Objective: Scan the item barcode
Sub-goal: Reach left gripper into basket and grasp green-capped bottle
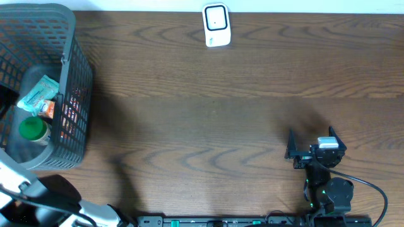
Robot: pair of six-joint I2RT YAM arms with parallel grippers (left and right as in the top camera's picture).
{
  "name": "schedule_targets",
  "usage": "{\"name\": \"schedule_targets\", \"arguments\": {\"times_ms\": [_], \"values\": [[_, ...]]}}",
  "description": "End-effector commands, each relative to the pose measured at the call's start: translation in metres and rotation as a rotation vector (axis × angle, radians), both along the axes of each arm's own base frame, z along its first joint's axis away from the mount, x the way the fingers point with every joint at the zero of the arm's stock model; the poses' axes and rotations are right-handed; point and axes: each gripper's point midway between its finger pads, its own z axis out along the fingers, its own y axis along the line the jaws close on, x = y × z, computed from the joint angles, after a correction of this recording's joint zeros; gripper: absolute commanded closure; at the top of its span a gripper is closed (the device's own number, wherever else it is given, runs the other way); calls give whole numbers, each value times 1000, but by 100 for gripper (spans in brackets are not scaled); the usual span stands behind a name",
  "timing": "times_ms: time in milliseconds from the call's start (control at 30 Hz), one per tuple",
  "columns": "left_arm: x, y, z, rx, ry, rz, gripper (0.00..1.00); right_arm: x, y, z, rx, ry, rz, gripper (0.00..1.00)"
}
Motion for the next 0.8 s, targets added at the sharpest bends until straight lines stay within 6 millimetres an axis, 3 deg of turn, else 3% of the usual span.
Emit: {"name": "schedule_targets", "arguments": {"times_ms": [0,267,600,767], "values": [[6,12,-17,-18,35,-17,3,0,-3,-1,16,1,-13,1],[11,32,-65,-26,120,-6,2,0,-3,-1,15,1,-13,1],[18,38,-136,-34,127,-6,2,0,-3,-1,15,1,-13,1],[24,41,-154,-23,105,-8,2,0,-3,-1,15,1,-13,1]]}}
